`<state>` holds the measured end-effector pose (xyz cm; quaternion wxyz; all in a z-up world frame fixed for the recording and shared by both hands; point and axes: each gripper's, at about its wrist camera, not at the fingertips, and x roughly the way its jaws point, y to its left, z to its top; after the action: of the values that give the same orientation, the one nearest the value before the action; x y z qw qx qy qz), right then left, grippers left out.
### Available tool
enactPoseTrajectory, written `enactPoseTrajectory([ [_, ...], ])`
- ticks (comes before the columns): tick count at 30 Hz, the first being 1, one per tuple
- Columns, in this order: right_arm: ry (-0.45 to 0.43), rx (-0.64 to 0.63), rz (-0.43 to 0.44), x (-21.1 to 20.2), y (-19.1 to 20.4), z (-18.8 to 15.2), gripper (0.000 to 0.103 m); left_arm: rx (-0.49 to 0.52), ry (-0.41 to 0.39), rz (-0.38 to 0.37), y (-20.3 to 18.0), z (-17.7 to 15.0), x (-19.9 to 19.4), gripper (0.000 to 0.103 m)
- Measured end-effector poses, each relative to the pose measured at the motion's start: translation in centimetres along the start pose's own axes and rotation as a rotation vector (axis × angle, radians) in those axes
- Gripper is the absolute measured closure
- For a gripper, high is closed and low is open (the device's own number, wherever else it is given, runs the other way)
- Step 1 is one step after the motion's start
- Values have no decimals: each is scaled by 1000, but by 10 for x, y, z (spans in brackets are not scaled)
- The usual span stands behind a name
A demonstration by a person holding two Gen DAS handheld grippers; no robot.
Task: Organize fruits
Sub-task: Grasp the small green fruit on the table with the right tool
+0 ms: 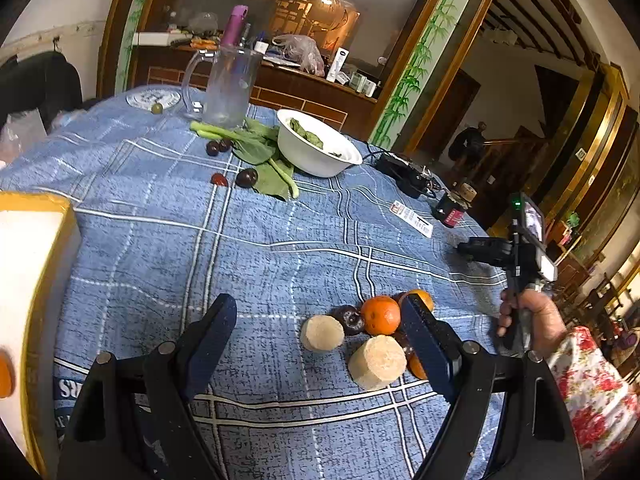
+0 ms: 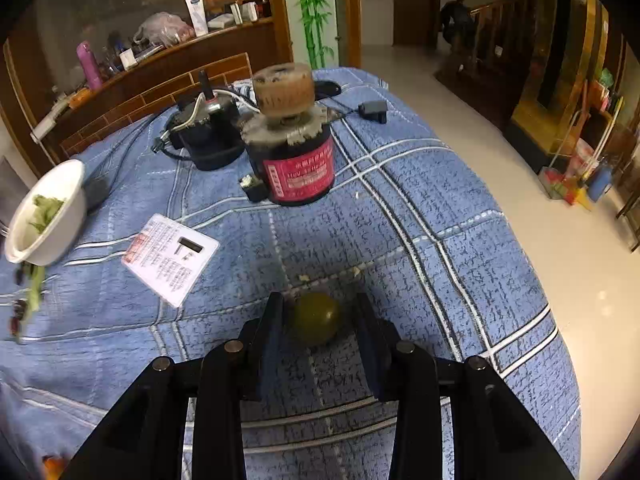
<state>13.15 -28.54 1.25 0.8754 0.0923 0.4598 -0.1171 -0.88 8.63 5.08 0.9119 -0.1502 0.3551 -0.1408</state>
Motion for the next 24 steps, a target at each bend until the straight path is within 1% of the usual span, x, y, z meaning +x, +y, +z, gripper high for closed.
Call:
enactPoseTrajectory([
  [1, 1, -13, -16, 2, 3, 2, 67, -1, 8, -1, 1, 0, 1, 20],
  [2, -3, -22, -29, 1, 5, 1, 76, -4, 11, 1, 2, 0, 1, 20],
  [3, -5, -32, -36, 1, 7, 1, 79, -12, 15, -2, 4, 1, 1, 20],
  [5, 0, -27, -27, -4, 7, -1, 79, -31, 12, -2, 9, 2, 1, 20],
  [7, -4, -13, 5, -17, 4, -8, 79, -63, 9, 1, 17, 4, -1, 20],
  [8, -6, -11, 24, -26, 4, -13, 79, -94, 11, -5, 24, 5, -1, 20],
  [10, -9, 8, 103, -52, 3, -31, 79, -142, 18, -14, 34, 6, 0, 20],
  [13, -8, 33, 263, -95, 10, -67, 79, -207, 49, -51, 45, 4, 7, 20],
  [15, -17, 51, 371, -122, 17, -99, 79, -221, 69, -70, 46, 2, 11, 20],
  [16, -19, 57, 408, -129, 20, -110, 79, -216, 74, -75, 45, 1, 12, 20],
  [18, -35, 58, 475, -141, 30, -133, 79, -171, 68, -69, 34, -2, 11, 20],
  [20, -72, 23, 483, -147, 39, -145, 79, -101, 51, -52, 19, -7, 8, 20],
  [21, -100, -5, 480, -150, 44, -152, 79, -65, 53, -50, 9, -10, 8, 21],
  [22, -111, -17, 485, -149, 47, -156, 79, -34, 61, -40, 0, -14, 10, 21],
  [23, -106, -19, 499, -146, 47, -159, 79, -5, 70, -25, -8, -18, 11, 21],
  [24, -77, -18, 522, -142, 49, -163, 79, 19, 77, -15, -14, -21, 13, 21],
])
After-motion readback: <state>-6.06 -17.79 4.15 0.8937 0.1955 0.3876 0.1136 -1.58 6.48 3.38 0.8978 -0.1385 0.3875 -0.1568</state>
